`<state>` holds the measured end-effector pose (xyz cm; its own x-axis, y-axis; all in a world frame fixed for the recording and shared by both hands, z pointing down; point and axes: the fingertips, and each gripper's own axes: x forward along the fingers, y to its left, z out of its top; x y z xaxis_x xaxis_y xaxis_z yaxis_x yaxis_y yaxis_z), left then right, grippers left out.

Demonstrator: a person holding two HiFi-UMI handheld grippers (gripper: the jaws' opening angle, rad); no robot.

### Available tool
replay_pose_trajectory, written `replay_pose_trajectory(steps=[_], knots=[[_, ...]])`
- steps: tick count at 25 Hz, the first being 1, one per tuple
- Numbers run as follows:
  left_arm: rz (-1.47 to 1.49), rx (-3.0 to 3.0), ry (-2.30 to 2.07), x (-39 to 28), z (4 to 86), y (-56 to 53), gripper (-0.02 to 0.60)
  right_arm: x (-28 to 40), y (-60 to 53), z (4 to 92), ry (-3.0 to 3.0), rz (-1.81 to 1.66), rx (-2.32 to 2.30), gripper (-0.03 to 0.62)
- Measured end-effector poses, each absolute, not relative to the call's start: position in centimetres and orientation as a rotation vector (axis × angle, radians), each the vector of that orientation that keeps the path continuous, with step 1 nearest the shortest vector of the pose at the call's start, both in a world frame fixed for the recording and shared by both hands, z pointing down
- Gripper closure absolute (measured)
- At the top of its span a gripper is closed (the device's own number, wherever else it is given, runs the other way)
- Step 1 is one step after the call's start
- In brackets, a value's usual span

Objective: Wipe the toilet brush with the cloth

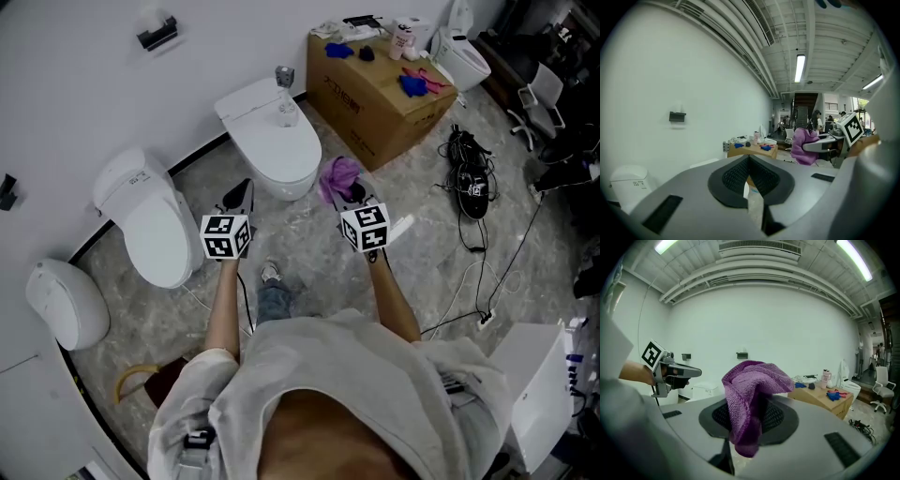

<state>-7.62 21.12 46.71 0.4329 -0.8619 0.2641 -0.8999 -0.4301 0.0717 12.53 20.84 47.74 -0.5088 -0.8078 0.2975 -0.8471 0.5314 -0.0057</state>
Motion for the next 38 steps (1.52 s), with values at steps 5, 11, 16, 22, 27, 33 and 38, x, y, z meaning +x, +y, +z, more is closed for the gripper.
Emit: replay_pose_trajectory(steps=[5,11,16,22,27,33,38], knots=[[0.251,2.502,-1.517,-10.4,46.3,15.3,0.563,9.8,15.7,47.1,-2.485,0.213,1.424,0.474],[0.235,2.529,-1.477,-14.3,45.7,8.6,0.563,6.6,9.7,46.4,-2.447,0.208,1.480,0.474],[0.224,2.553,-1.442,-17.0,45.5,3.6,0.563,4.2,5.6,46.1,-2.417,0.203,1.522,0.474],[0.227,2.583,-1.376,-18.6,45.9,-0.9,0.563,2.5,2.1,46.2,-2.378,0.207,1.573,0.474],[0.242,2.596,-1.316,-18.3,47.0,-2.7,0.563,2.3,1.2,47.4,-2.340,0.242,1.598,0.474],[0.261,2.583,-1.289,-18.1,48.1,-4.7,0.563,2.0,-0.4,48.6,-2.323,0.273,1.583,0.474],[0.278,2.563,-1.309,-18.4,49.0,-7.0,0.563,1.4,-3.3,49.6,-2.347,0.285,1.550,0.474]])
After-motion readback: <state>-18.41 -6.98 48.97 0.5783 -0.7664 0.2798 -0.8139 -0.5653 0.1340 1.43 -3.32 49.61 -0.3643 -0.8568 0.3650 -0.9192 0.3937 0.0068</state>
